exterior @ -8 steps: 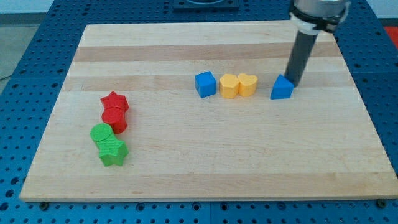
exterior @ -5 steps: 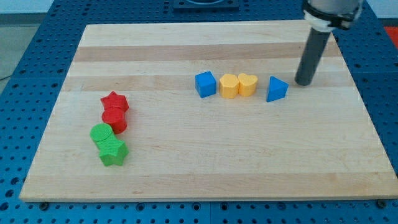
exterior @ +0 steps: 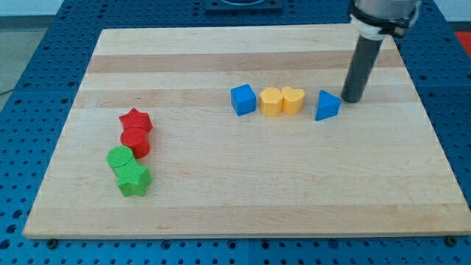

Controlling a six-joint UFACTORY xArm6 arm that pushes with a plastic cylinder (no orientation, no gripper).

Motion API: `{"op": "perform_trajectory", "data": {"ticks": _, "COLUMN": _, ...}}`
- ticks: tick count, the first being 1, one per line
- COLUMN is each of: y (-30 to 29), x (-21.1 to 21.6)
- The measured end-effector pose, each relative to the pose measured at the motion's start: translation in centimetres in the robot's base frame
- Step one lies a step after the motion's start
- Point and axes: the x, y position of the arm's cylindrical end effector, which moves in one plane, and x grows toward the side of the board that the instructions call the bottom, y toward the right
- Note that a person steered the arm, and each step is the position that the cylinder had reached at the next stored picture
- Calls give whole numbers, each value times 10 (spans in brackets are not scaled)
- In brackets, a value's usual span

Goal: Nudge the blue cube up a bit

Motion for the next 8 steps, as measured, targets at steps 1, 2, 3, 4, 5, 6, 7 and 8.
{"op": "perform_trajectory", "data": {"ticks": 1, "y": 29, "x": 14}}
{"op": "perform_trajectory", "data": {"ticks": 2, "y": 45, "x": 24}}
{"op": "perform_trajectory", "data": {"ticks": 3, "y": 48, "x": 24}}
{"op": "perform_trajectory", "data": {"ticks": 4, "y": 48, "x": 25}}
{"op": "perform_trajectory", "data": {"ticks": 5, "y": 32, "x": 51}}
{"op": "perform_trajectory", "data": {"ticks": 6, "y": -11, "x": 55}}
{"op": "perform_trajectory", "data": {"ticks": 7, "y": -54, "x": 48}}
{"op": "perform_trajectory", "data": {"ticks": 8, "y": -83, "x": 35}}
